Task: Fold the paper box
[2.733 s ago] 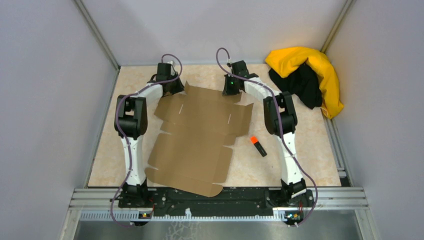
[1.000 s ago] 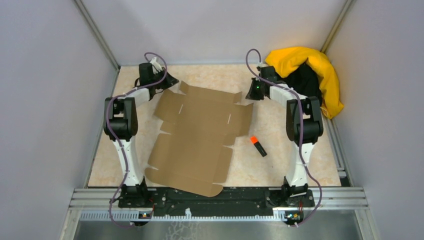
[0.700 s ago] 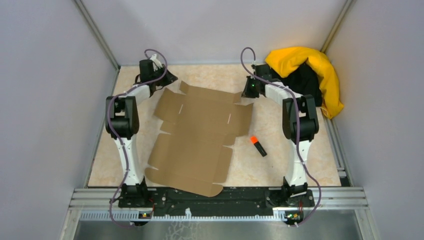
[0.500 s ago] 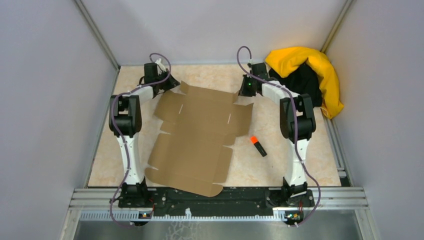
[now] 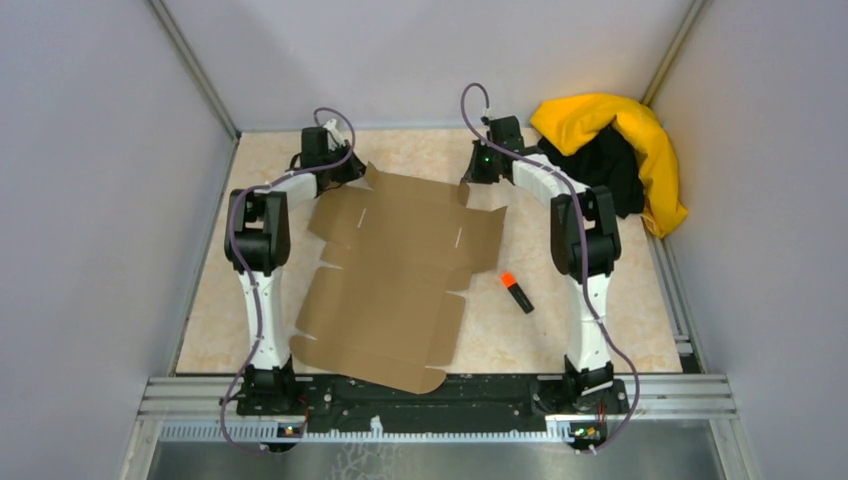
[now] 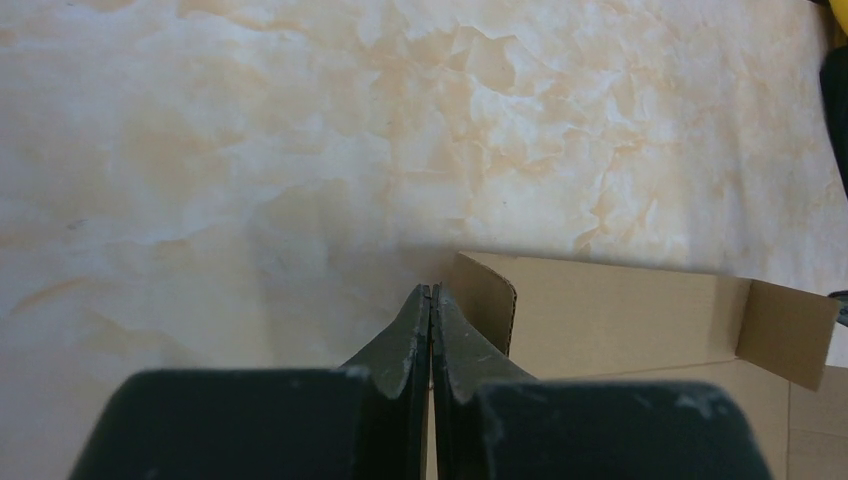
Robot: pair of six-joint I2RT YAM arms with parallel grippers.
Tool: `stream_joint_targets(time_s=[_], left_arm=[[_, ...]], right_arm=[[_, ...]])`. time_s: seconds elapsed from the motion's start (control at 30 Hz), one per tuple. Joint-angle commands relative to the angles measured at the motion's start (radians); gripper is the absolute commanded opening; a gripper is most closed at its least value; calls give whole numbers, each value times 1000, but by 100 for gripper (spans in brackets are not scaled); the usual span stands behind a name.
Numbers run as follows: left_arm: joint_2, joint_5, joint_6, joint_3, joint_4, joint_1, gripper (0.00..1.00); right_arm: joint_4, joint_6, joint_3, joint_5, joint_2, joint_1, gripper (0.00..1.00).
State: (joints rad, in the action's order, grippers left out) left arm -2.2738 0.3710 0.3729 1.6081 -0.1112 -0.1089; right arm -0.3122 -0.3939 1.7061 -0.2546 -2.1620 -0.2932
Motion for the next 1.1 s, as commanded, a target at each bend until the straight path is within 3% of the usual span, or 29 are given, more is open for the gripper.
stream_joint_targets(time_s=[0.0,0.5,1.07], left_arm=[[16,-33,-31,36,15,-40,5],[7,-116,-56,45,44,-130,5],[-32,-280,-49,-83,76,-222,3]], right_arm=[[-1,-5,63,1,-39,-21,0],[-9,-3,90,2,-130,-43,0],[-76,26,89,87,-219,-74,0]])
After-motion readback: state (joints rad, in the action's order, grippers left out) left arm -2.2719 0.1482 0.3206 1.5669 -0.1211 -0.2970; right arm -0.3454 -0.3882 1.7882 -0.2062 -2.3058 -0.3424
